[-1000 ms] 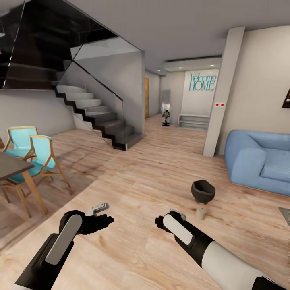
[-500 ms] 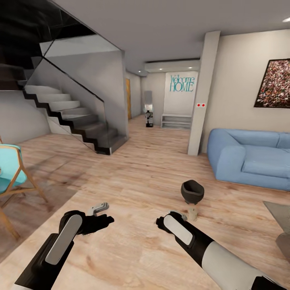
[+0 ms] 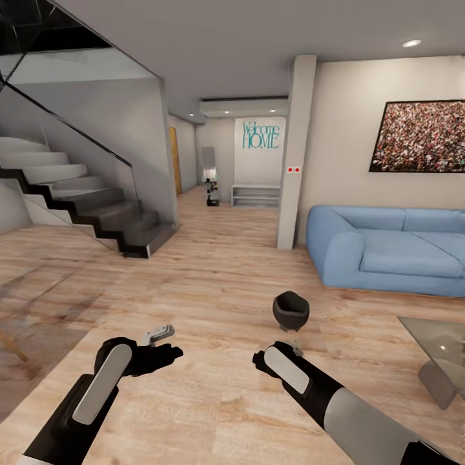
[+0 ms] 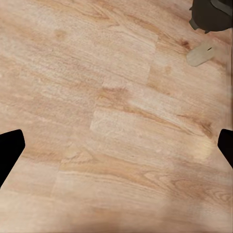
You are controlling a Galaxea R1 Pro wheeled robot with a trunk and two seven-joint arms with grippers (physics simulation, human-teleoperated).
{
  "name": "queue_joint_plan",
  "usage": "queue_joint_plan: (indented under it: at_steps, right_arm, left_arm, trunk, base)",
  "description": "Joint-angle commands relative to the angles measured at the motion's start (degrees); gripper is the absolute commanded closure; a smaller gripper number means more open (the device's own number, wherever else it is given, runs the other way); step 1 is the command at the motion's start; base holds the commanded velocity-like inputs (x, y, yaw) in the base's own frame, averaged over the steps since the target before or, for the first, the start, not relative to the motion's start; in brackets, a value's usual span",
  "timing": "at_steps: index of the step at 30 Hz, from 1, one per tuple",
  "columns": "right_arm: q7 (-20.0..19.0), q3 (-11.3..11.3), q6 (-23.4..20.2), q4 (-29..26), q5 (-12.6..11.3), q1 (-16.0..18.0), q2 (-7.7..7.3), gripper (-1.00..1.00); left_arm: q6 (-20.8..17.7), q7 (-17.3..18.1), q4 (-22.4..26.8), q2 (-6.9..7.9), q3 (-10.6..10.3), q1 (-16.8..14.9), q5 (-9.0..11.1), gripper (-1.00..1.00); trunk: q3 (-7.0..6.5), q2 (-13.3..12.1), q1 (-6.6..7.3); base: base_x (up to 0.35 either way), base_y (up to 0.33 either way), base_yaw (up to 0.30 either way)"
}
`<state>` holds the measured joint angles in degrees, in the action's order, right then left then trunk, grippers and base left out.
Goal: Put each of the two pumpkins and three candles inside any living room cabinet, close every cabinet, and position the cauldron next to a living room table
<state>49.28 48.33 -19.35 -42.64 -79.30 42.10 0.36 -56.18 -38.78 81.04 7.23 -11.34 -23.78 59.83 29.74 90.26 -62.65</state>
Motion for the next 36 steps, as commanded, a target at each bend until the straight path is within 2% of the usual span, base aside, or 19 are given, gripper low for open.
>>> queue_joint_plan:
  at_steps: [1,21,36]
  right_arm:
    - [0.29,0.18,-0.25,0.00,-0.15,0.09,-0.01,-1.00]
    - [0.29,0.18,-0.30,0.12,-0.15,0.09,0.06,-1.00]
    - [0.17,0.18,-0.57,0.12,-0.11,0.09,0.28,-1.00]
  left_arm:
    - [-0.02,-0.60,0.08,0.06,-0.09,-0.04,0.55,-1.00]
    - [0.01,-0.60,0.00,0.06,-0.18,-0.04,0.51,-1.00]
    - [-0.03,-0.60,0.03,0.15,-0.09,-0.04,0.52,-1.00]
  trunk:
    - [0.04,0.03,-0.03]
    - [-0.44,0.03,-0.03]
    - [-0.46,0.03,-0.03]
  base:
    - [0.324,0.051,-0.290]
    - [0.334,0.010,-0.287]
    - [0.314,0.172,-0.027]
